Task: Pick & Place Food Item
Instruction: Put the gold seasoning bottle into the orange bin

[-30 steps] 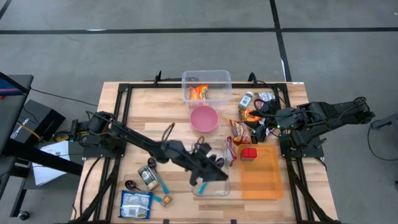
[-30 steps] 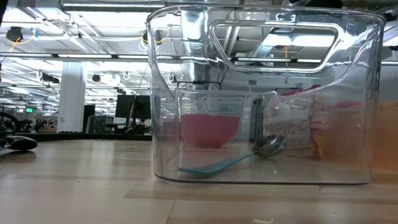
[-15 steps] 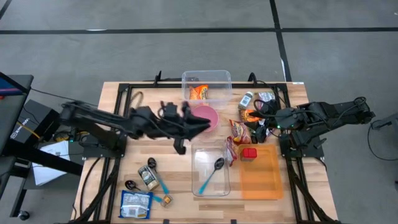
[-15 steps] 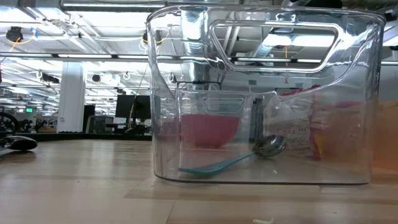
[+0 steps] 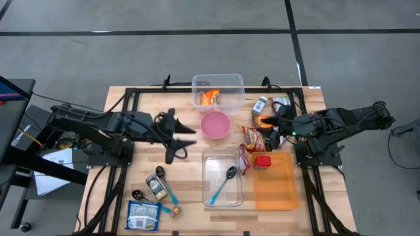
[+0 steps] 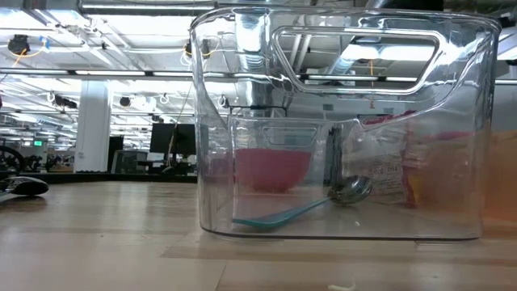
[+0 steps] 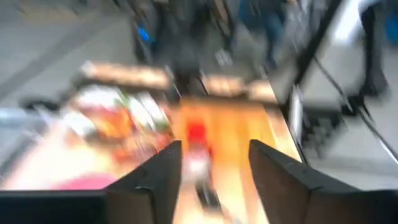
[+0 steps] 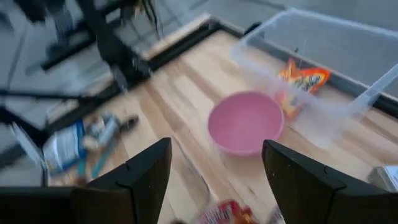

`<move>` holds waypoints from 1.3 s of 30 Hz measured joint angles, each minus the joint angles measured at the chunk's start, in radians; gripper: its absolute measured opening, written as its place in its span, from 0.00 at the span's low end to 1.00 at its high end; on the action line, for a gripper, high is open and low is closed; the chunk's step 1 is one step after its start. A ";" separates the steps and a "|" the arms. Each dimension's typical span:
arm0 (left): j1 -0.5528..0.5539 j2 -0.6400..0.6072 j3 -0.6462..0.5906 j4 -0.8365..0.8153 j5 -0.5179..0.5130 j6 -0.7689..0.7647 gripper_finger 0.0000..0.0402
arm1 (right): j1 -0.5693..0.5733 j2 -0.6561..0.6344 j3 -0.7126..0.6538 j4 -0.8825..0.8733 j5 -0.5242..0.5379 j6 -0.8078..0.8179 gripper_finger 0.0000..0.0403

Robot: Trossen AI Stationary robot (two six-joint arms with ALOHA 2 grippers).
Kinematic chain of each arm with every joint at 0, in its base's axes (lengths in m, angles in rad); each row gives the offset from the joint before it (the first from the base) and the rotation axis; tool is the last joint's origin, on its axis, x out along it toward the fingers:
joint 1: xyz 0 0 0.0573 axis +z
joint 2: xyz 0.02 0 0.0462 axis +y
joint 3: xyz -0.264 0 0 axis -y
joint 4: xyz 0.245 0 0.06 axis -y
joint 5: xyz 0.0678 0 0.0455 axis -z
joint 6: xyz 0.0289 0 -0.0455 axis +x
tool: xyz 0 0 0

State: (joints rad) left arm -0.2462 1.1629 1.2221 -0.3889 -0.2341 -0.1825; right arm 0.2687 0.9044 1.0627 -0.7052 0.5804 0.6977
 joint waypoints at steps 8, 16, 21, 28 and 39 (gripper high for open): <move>-0.001 0.007 -0.001 -0.495 0.224 0.046 0.68 | -0.001 0.000 0.000 0.190 0.076 0.002 0.61; -0.081 0.001 -0.081 -0.693 0.374 0.210 0.73 | 0.000 0.043 0.000 0.313 0.079 0.002 0.61; -0.181 0.001 -0.179 -0.674 0.374 0.245 0.73 | 0.000 0.098 0.000 0.361 0.075 0.002 0.61; -0.294 0.001 -0.353 -0.537 0.392 0.181 0.73 | 0.030 0.143 0.000 0.403 0.071 0.014 0.61; -0.318 0.001 -0.504 -0.400 0.316 0.112 0.73 | 0.124 0.140 0.000 0.418 0.071 0.021 0.61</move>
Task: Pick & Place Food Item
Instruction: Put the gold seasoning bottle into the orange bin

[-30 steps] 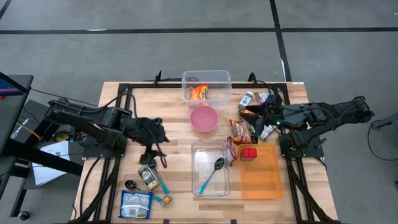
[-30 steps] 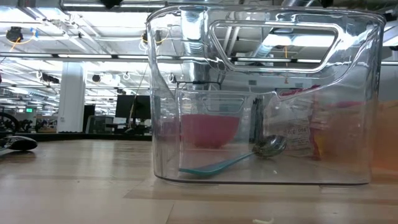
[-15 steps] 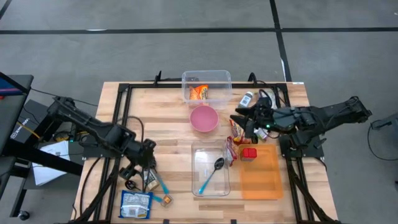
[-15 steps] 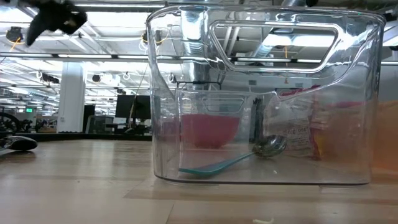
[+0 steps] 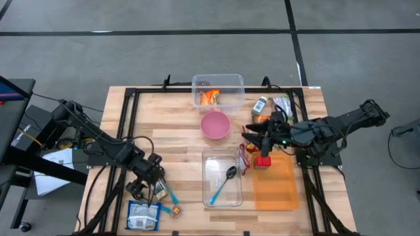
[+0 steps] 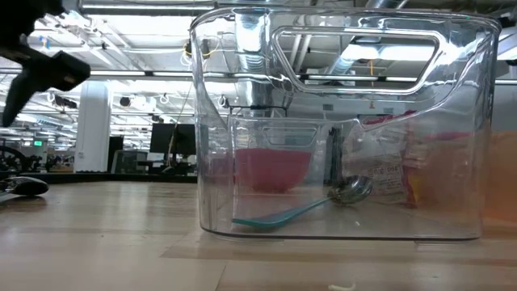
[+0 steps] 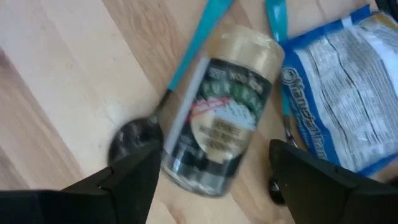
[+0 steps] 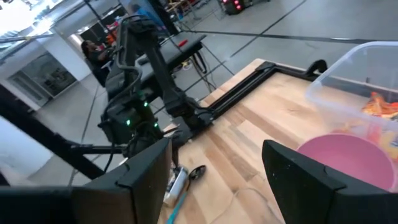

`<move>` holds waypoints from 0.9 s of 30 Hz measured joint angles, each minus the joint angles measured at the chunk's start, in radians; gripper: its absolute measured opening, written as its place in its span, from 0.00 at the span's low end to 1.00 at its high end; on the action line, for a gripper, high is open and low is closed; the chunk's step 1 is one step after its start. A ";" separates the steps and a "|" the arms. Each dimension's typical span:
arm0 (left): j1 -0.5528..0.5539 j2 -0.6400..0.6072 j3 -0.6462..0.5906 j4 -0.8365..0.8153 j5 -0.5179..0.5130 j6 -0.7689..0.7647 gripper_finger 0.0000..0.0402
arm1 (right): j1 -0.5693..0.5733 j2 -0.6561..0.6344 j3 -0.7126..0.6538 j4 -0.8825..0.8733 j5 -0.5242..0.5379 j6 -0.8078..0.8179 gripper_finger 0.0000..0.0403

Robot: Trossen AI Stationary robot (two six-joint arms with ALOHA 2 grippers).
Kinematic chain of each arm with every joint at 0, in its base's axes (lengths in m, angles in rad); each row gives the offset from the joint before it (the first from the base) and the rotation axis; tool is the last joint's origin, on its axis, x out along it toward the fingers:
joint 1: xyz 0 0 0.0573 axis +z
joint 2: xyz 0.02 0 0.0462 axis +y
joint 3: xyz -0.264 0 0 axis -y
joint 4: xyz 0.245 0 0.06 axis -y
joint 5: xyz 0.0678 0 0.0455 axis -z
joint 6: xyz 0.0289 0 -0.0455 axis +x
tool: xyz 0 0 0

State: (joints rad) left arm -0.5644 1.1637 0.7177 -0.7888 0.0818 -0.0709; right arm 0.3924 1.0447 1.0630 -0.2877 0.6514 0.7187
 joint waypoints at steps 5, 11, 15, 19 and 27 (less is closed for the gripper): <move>-0.022 -0.003 -0.019 0.027 -0.003 0.018 0.73 | 0.007 0.002 0.000 0.008 0.000 0.010 0.61; -0.041 0.021 -0.028 0.041 -0.061 -0.010 0.76 | 0.012 0.002 0.000 0.013 0.002 0.024 0.61; -0.041 0.072 -0.028 0.040 -0.083 -0.013 0.84 | 0.013 0.002 0.000 0.014 0.003 0.024 0.61; -0.047 0.138 -0.028 0.040 -0.074 -0.014 0.90 | 0.013 0.002 0.000 0.014 0.004 0.024 0.61; -0.064 0.246 -0.028 0.054 -0.076 -0.019 0.87 | 0.013 0.002 0.000 0.012 0.004 0.024 0.61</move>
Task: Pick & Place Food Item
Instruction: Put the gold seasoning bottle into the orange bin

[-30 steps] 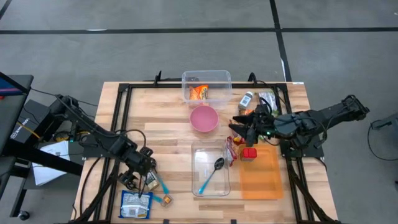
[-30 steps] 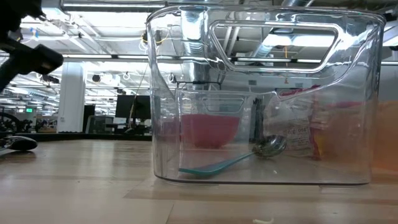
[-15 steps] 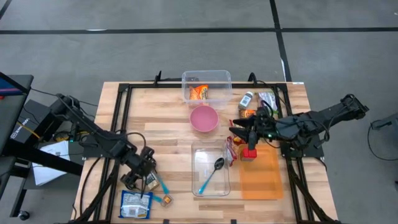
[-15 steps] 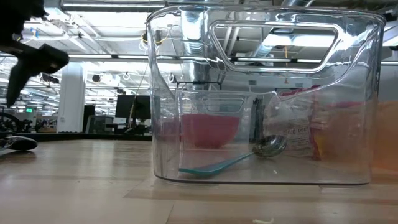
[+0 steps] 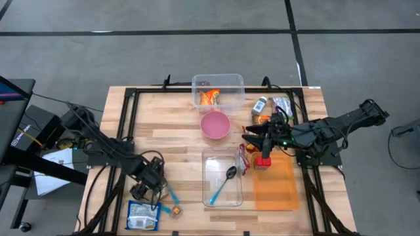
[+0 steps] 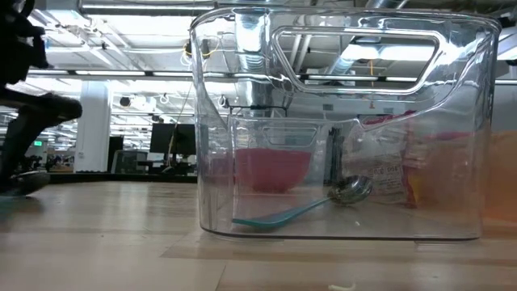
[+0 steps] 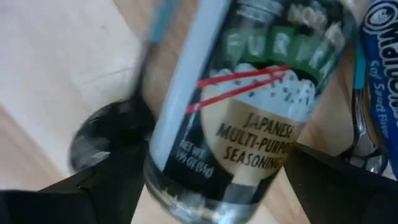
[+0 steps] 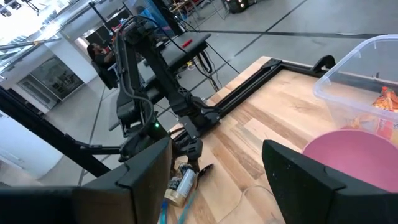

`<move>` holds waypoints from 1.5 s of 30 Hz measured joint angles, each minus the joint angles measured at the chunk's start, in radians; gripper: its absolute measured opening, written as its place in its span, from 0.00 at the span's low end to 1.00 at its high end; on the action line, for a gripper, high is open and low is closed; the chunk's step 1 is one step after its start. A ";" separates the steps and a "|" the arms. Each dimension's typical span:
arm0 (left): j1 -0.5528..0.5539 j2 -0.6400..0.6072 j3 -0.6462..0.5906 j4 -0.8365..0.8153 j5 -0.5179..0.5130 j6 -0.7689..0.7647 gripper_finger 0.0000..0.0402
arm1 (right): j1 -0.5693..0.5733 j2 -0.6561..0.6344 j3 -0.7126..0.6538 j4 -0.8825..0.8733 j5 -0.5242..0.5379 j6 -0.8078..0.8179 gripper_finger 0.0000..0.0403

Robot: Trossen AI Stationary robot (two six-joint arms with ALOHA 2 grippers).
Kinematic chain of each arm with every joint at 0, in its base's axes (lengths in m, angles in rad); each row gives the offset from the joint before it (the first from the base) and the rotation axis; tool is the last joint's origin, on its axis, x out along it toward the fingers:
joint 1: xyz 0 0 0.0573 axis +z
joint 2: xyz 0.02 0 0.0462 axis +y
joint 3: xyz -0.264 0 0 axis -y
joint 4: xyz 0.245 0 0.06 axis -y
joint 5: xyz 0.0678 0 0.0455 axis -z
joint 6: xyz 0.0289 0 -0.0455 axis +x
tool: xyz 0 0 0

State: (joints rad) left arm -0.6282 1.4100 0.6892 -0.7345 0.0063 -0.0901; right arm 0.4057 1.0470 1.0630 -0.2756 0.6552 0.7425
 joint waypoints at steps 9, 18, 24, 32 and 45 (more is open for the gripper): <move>0.001 0.000 0.000 0.043 0.001 -0.129 0.71 | 0.000 0.000 0.000 -0.007 0.000 -0.002 0.61; 0.001 -0.087 0.000 0.047 0.001 -0.267 0.70 | 0.000 0.000 0.000 -0.004 0.000 -0.009 0.61; 0.028 -0.193 0.000 0.051 -0.002 -0.370 0.70 | 0.015 0.000 0.000 0.024 -0.001 -0.071 0.61; 0.123 -0.261 0.099 0.053 -0.011 -0.408 0.69 | 0.045 0.000 0.000 0.123 -0.004 -0.255 0.61; 0.313 -0.134 0.426 0.027 -0.016 -0.253 0.69 | 0.057 0.007 0.001 0.159 -0.079 -0.272 0.61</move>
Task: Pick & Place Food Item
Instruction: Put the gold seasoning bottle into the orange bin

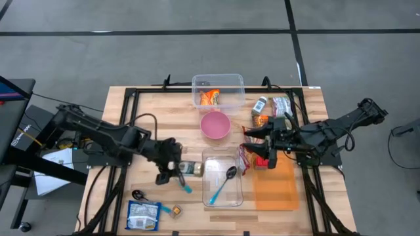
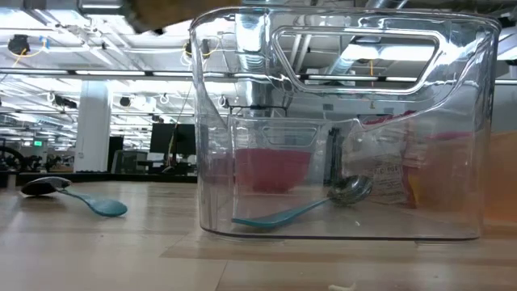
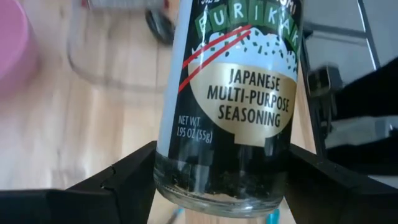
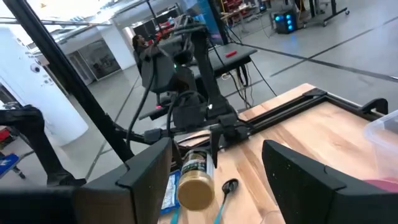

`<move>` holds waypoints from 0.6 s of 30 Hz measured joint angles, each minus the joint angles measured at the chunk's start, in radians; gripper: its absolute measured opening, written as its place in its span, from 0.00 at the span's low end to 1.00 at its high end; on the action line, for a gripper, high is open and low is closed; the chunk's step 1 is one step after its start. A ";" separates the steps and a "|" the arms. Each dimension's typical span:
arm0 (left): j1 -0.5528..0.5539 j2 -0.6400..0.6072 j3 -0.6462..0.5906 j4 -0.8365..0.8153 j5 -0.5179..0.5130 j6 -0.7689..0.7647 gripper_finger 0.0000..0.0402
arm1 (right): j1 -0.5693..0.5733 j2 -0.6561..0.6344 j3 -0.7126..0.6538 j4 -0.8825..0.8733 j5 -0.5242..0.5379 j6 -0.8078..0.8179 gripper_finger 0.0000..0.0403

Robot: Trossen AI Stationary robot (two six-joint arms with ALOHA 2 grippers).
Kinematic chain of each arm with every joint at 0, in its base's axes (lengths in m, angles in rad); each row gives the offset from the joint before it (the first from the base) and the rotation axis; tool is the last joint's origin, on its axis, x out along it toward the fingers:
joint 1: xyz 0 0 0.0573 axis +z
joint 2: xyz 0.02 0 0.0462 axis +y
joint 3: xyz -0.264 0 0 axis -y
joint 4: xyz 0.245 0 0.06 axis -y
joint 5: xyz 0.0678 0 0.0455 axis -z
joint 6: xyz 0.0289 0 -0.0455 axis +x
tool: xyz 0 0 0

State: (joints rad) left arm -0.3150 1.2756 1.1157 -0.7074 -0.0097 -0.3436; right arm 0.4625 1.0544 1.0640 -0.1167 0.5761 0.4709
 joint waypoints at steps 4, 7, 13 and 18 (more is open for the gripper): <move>0.037 0.080 0.114 -0.019 0.000 0.055 0.69 | 0.000 0.026 0.040 -0.032 -0.016 -0.001 0.61; 0.058 0.132 0.177 -0.028 0.001 0.081 0.69 | -0.009 0.063 0.111 -0.111 -0.061 0.000 0.63; 0.084 0.179 0.244 -0.024 0.001 0.085 0.69 | -0.026 0.194 0.329 -0.405 -0.103 -0.044 0.73; 0.087 0.179 0.249 -0.019 -0.003 0.085 0.69 | -0.033 0.323 0.493 -0.597 -0.108 -0.138 0.82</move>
State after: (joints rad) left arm -0.2276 1.4544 1.3647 -0.7267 -0.0128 -0.2584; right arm 0.4296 1.3775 1.5567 -0.7136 0.4680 0.3328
